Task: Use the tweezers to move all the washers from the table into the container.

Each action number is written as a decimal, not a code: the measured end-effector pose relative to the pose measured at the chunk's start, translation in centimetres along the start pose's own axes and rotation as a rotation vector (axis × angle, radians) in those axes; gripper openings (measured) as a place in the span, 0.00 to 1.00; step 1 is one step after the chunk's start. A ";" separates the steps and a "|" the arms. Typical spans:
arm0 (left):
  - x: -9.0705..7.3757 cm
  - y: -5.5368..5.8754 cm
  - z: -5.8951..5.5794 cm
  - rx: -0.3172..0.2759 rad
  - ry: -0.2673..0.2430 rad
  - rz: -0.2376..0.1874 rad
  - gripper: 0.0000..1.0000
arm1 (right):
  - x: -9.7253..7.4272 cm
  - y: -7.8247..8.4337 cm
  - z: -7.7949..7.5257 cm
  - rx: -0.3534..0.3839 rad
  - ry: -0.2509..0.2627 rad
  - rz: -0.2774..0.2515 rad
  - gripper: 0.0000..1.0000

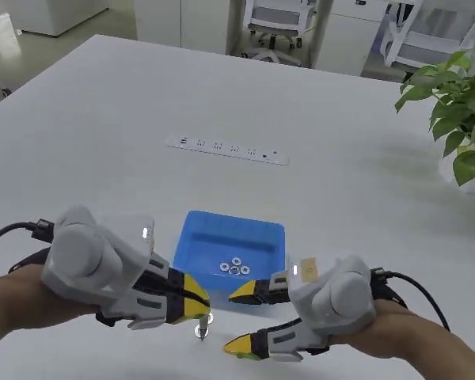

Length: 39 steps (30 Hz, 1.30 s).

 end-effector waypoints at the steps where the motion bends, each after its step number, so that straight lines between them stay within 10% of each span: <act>1: 0.0 0.0 0.0 0.000 0.001 0.000 0.05 | 0.2 0.0 0.0 -0.004 -0.005 0.003 0.35; 39: -0.1 0.3 0.2 0.016 0.023 0.019 0.05 | 3.7 -1.3 0.0 -0.103 -0.078 0.038 0.10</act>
Point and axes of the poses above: the centre of the closed fingertips' face, and the gripper's own axes: x roughly forward along the fingers, z roughly to its left, y roughly out of its underside, the point moved 4 cm from there along -x, roughly backward along the fingers, and after that the axes turned 10 degrees about z, right-handed, at the moved point
